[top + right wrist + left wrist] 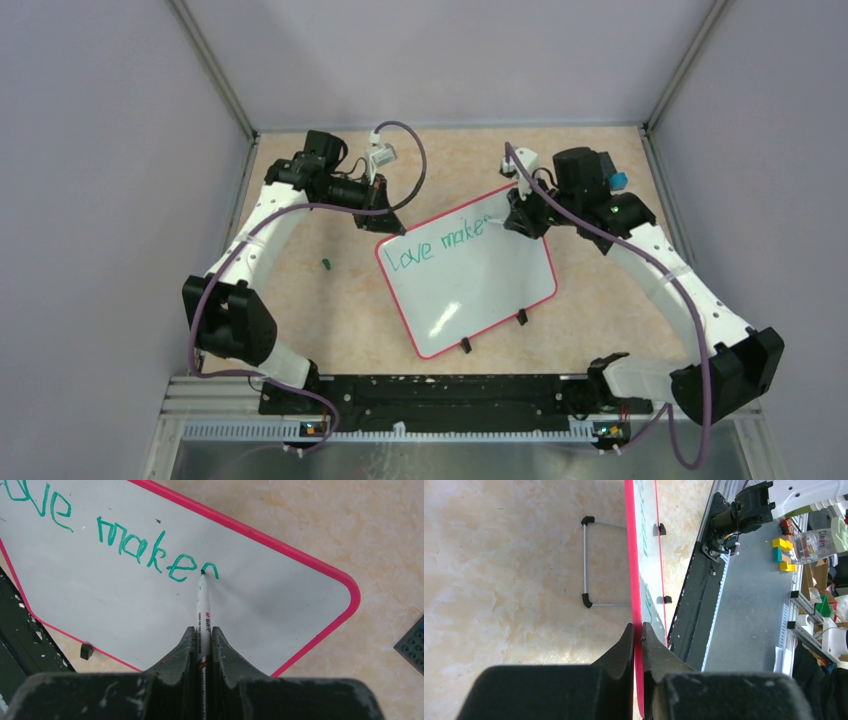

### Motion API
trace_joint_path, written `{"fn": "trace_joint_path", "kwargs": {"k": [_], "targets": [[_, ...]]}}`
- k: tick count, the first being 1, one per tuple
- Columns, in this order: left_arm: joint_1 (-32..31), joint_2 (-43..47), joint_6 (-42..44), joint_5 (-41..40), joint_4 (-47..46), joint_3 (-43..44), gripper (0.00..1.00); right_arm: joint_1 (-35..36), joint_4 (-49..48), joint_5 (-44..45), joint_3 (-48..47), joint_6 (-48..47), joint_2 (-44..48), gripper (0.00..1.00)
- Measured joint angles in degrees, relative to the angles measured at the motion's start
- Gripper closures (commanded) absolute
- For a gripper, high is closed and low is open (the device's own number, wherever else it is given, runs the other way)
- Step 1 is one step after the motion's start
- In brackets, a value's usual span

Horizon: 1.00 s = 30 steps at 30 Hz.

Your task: Write a sentence on the whiteboard

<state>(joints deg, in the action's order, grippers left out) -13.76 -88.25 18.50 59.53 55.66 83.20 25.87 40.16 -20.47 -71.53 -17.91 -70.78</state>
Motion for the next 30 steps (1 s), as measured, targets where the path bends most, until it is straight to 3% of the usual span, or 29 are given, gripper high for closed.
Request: {"fn": "trace_joint_path", "kwargs": {"k": [30], "targets": [[0.0,0.0,0.1,-0.2,-0.1,0.0,1.00,0.7,1.5,1.1,4.5,-1.3,2.6,1.00]]}}
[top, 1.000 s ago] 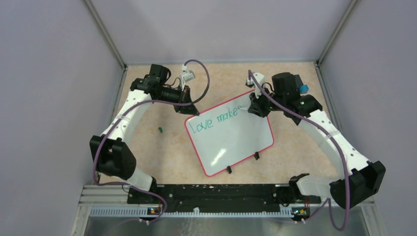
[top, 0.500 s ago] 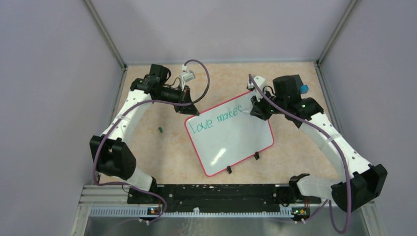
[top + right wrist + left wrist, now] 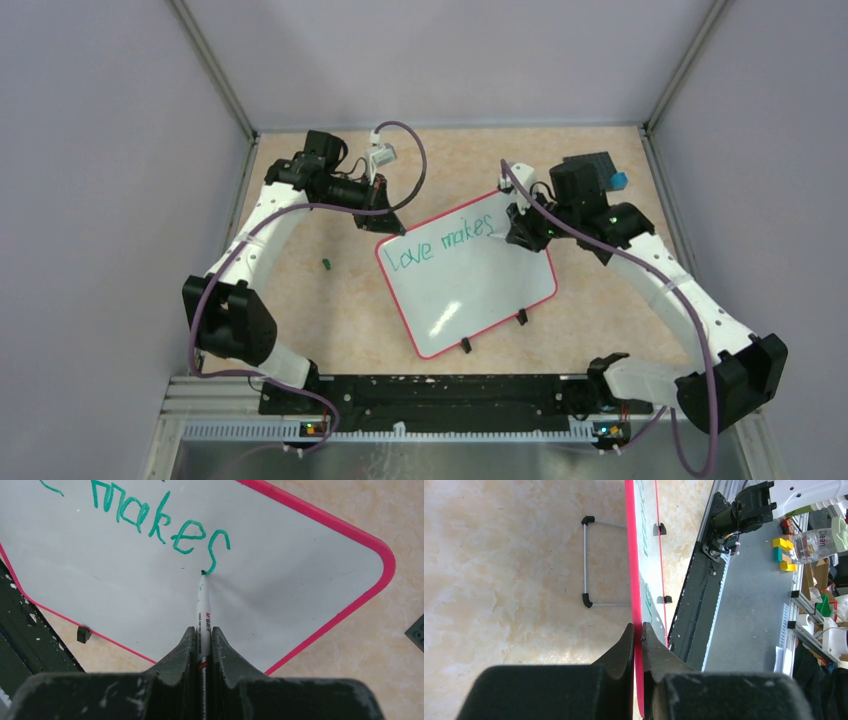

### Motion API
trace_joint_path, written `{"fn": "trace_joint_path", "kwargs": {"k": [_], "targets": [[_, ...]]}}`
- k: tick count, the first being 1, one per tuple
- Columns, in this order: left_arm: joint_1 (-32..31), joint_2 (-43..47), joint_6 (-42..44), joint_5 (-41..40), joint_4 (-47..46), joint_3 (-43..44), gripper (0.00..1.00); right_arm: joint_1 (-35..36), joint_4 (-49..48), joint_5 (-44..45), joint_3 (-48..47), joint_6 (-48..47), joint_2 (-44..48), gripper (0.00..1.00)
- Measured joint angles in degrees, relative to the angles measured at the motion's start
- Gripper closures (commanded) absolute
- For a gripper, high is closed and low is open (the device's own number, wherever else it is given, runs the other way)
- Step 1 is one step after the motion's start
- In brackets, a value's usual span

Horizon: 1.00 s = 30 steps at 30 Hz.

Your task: Write a sentence on the whiteboard

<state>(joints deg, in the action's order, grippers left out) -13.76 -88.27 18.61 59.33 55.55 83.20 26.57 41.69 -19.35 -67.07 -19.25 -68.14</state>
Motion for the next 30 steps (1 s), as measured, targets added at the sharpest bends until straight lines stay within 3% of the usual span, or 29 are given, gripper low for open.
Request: {"fn": "trace_joint_path", "kwargs": {"k": [11,22,30], "targets": [[0.0,0.0,0.0,0.4,0.2,0.0,1.00,3.8,0.4,-1.2,-0.3,0.4,-0.1,1.00],[-0.9,-0.3,-0.2,0.3,0.6,-0.1,0.63,8.7,4.0,-7.6,0.0,-0.2,3.9,1.00],[-1.1,-0.4,-0.2,-0.3,1.1,-0.5,0.56,14.8,1.3,-8.9,6.9,1.0,5.7,1.00]]}}
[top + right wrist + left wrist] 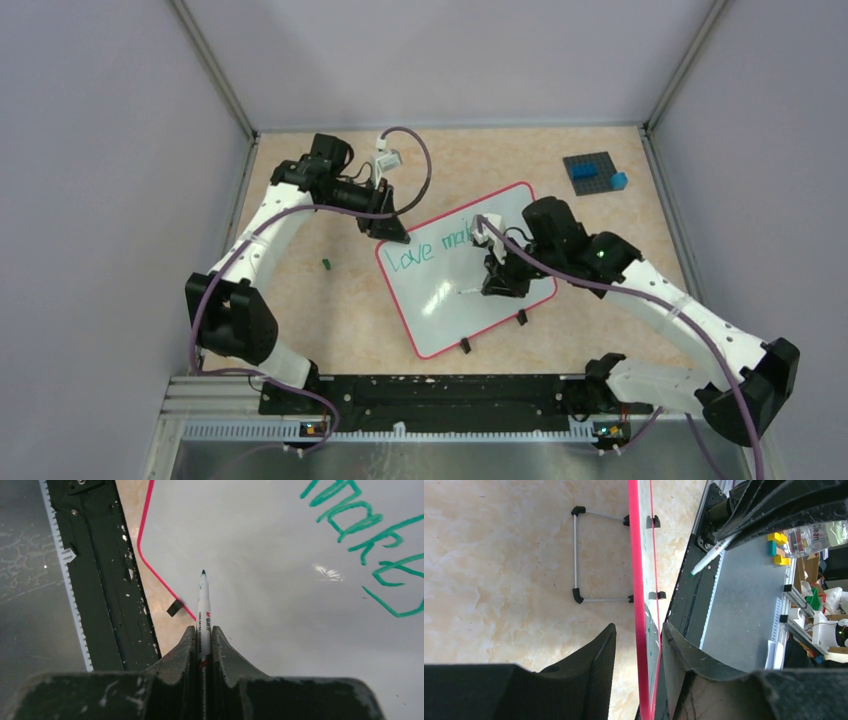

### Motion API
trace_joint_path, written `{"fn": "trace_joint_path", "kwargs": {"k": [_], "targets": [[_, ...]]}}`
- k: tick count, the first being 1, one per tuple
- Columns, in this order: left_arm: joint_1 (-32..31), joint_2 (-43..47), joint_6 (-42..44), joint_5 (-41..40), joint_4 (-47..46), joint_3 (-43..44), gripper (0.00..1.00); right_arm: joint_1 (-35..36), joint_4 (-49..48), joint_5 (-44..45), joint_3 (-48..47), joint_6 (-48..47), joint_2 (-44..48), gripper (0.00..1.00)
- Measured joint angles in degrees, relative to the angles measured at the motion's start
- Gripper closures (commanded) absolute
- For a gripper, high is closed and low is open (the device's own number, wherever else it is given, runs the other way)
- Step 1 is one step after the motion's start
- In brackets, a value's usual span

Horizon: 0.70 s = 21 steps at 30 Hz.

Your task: Write a sentence on the whiteboard

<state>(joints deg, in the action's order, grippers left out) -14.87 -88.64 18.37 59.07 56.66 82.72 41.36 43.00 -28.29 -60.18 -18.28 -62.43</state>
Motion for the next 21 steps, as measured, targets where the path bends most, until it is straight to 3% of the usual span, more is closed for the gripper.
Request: {"fn": "trace_joint_path", "kwargs": {"k": [11,21], "targets": [[0.0,0.0,0.0,-0.4,0.1,-1.4,0.62,11.0,-7.1,4.0,3.9,-0.6,0.6,1.00],[-0.1,0.0,-0.2,-1.0,0.1,-1.6,0.82,18.7,-14.4,13.7,4.3,-1.2,-4.5,1.00]]}}
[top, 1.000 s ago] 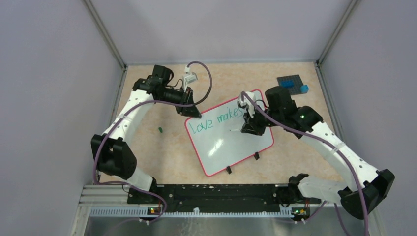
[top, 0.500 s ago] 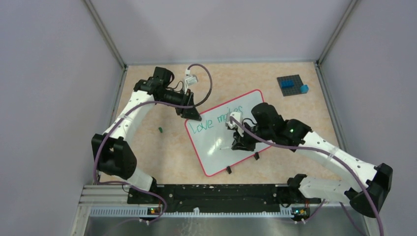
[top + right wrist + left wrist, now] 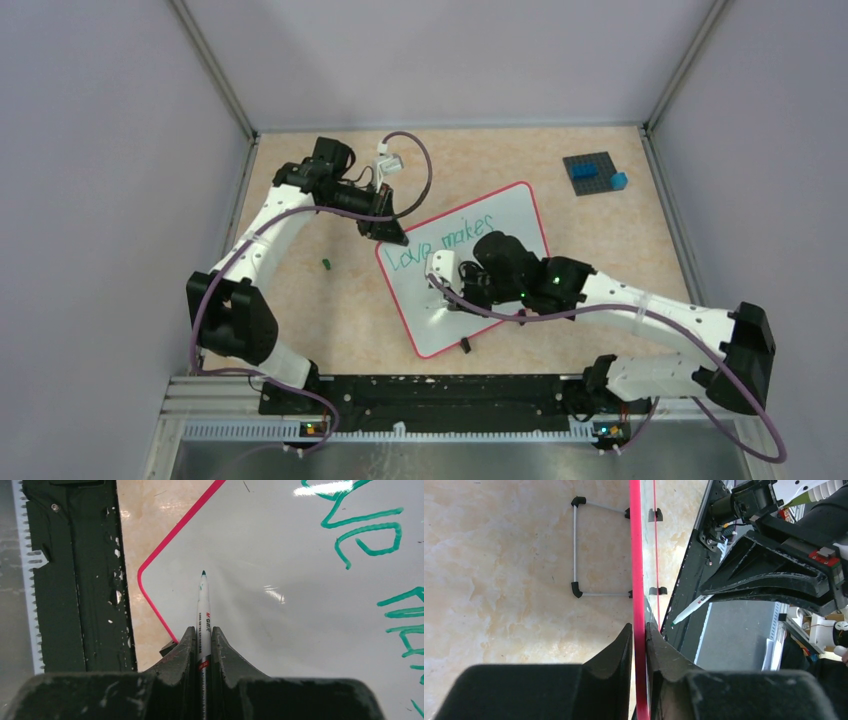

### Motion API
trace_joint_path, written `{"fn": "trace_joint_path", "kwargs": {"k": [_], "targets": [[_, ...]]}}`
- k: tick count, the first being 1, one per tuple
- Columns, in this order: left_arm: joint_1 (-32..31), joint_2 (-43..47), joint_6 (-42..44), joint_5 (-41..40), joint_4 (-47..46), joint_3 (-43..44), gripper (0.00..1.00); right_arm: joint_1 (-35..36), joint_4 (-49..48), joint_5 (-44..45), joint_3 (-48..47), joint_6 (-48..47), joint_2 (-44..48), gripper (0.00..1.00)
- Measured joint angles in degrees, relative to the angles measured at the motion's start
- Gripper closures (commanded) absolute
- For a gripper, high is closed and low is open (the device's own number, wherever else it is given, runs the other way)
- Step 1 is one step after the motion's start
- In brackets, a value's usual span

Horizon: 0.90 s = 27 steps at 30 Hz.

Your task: Write a sentence on the whiteboard

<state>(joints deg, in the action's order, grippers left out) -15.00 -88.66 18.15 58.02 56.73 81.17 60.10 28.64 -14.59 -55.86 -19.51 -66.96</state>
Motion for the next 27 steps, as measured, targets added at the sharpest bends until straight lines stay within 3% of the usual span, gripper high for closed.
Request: {"fn": "trace_joint_path", "kwargs": {"k": [15,27], "targets": [[0.0,0.0,-0.2,0.1,0.3,-0.1,1.00,1.8,-3.9,5.7,0.0,-0.2,-4.8,1.00],[0.0,0.0,-0.2,0.1,0.2,-0.2,1.00,1.5,-2.9,7.7,0.0,-0.2,-4.0,1.00]]}}
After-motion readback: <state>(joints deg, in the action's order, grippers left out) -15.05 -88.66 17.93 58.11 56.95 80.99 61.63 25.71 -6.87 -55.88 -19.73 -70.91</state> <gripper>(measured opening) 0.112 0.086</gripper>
